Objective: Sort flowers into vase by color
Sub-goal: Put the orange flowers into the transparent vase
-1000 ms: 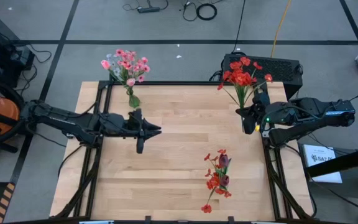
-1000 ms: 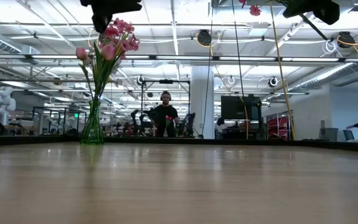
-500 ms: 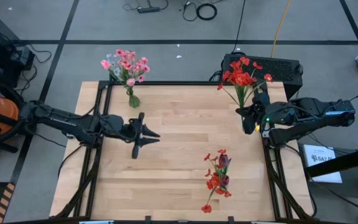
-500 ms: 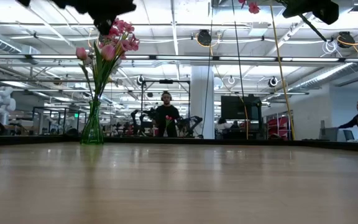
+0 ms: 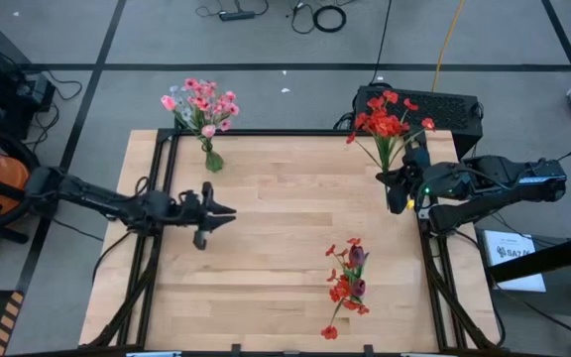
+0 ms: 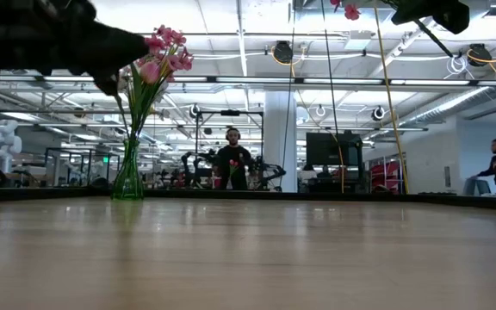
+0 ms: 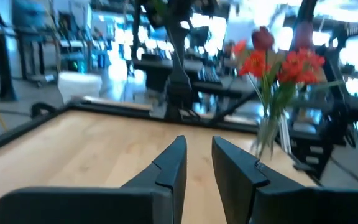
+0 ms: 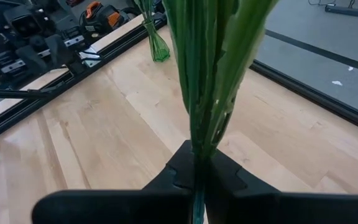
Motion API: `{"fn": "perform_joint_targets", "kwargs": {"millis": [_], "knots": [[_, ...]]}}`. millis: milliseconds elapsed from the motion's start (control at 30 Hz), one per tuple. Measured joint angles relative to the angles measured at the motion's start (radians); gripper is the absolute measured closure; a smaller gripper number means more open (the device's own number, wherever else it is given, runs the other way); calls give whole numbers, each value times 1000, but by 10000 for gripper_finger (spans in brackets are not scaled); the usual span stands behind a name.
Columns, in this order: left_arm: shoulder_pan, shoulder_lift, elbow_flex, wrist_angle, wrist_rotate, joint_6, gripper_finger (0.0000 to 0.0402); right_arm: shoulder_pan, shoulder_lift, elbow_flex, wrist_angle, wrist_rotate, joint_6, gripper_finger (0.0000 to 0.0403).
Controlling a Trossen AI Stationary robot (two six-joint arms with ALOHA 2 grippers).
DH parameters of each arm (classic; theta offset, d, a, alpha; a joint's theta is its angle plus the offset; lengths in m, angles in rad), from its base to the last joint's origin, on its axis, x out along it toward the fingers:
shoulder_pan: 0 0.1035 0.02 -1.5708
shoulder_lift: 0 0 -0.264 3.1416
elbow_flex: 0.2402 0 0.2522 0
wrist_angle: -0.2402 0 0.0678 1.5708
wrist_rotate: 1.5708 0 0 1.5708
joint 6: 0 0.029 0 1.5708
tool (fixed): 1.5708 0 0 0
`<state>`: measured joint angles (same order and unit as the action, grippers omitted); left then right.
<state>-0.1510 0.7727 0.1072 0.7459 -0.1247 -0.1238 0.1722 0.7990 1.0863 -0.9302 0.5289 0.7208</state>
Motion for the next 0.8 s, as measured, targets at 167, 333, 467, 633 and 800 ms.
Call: {"fn": "perform_joint_targets", "kwargs": {"millis": [167, 333, 467, 633, 800], "knots": [[58, -89, -100, 89, 12, -21, 320, 0, 0, 0, 2, 2, 0, 397], [136, -167, -101, -16, 88, -29, 320, 0, 0, 0, 5, 3, 0, 397], [188, -247, -101, -40, 157, -29, 320, 0, 0, 0, 5, 3, 0, 397], [206, -372, -101, -235, 186, -79, 320, 0, 0, 0, 5, 3, 1, 397], [206, -499, -101, -394, 179, -106, 320, 0, 0, 0, 5, 3, 8, 397]]}}
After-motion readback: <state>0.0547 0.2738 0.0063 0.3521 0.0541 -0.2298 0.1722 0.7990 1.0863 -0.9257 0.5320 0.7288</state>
